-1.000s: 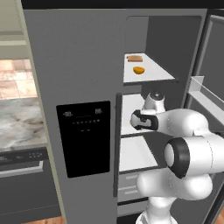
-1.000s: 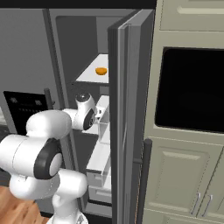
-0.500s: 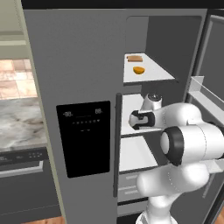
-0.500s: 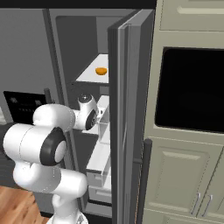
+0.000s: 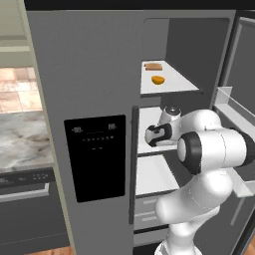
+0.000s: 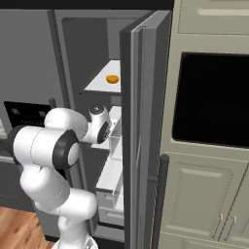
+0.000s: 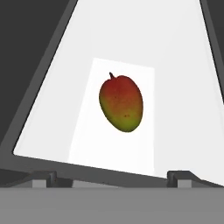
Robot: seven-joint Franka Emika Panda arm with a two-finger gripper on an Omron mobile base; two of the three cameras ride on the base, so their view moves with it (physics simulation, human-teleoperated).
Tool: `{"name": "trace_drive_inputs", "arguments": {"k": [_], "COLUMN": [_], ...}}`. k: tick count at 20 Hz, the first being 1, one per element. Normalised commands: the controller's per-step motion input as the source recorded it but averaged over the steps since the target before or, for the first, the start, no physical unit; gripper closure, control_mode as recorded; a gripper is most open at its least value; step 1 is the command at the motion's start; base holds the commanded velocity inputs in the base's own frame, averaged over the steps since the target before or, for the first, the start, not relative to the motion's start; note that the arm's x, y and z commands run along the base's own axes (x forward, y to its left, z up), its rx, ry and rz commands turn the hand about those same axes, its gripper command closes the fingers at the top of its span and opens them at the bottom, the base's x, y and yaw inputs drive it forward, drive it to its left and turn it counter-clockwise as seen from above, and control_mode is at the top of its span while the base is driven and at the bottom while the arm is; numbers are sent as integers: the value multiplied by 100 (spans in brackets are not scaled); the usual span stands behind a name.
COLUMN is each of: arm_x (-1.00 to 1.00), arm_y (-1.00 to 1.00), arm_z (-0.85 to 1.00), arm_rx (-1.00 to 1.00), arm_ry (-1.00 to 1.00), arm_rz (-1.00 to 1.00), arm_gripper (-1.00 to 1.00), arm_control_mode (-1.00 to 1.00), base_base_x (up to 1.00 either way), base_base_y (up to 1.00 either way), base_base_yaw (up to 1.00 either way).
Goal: Pick up the mango and orange from the fridge and place one fruit on each plate on the dining counter.
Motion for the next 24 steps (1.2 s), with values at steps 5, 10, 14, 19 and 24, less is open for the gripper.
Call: {"name": "trace_drive_inputs", "arguments": {"k": [5, 10, 14, 19, 24], "arm_x": [16, 16, 22, 25, 24], "arm_y": [0, -1, 0, 0, 0], "arm_z": [-14, -14, -13, -13, -17], "arm_rx": [0, 0, 0, 0, 0], "arm_ry": [0, 0, 0, 0, 0], "arm_rz": [0, 0, 0, 0, 0], "arm_gripper": [-100, -100, -100, -100, -100], "arm_control_mode": [-100, -100, -100, -100, -100], "base_base_x": [0, 0, 0, 0, 0], "base_base_y": [0, 0, 0, 0, 0], "base_base_yaw": [0, 0, 0, 0, 0]}}
